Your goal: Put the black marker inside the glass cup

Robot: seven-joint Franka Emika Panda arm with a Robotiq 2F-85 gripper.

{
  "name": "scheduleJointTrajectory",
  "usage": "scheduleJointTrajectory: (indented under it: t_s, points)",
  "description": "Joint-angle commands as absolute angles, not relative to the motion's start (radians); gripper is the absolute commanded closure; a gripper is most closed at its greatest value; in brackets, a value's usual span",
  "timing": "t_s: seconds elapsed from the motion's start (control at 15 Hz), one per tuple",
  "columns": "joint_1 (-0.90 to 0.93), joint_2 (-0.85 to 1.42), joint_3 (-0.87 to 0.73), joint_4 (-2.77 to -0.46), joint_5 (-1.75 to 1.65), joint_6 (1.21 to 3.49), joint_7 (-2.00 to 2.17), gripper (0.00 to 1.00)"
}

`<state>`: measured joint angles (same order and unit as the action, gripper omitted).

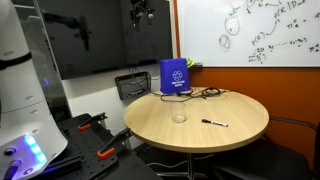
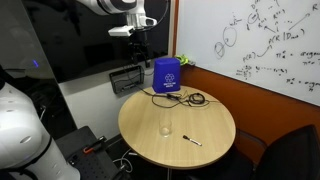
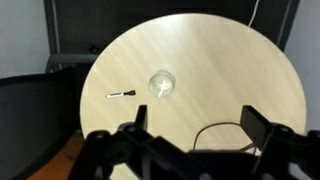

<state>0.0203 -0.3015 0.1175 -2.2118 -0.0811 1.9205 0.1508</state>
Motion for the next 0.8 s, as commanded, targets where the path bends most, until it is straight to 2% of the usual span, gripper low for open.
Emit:
scheduleJointTrajectory:
  t_s: [0.0,0.33,0.73]
  points:
    - [0.002,-0.247,0.126,-2.216,-0.114,2.040,0.347,0.00]
    - [-0.042,0.005,0.076,-2.187,-0.139,2.285,0.586,0.00]
    - [-0.021,0.335,-0.105,-2.067,-0.131,2.471,0.810,0.00]
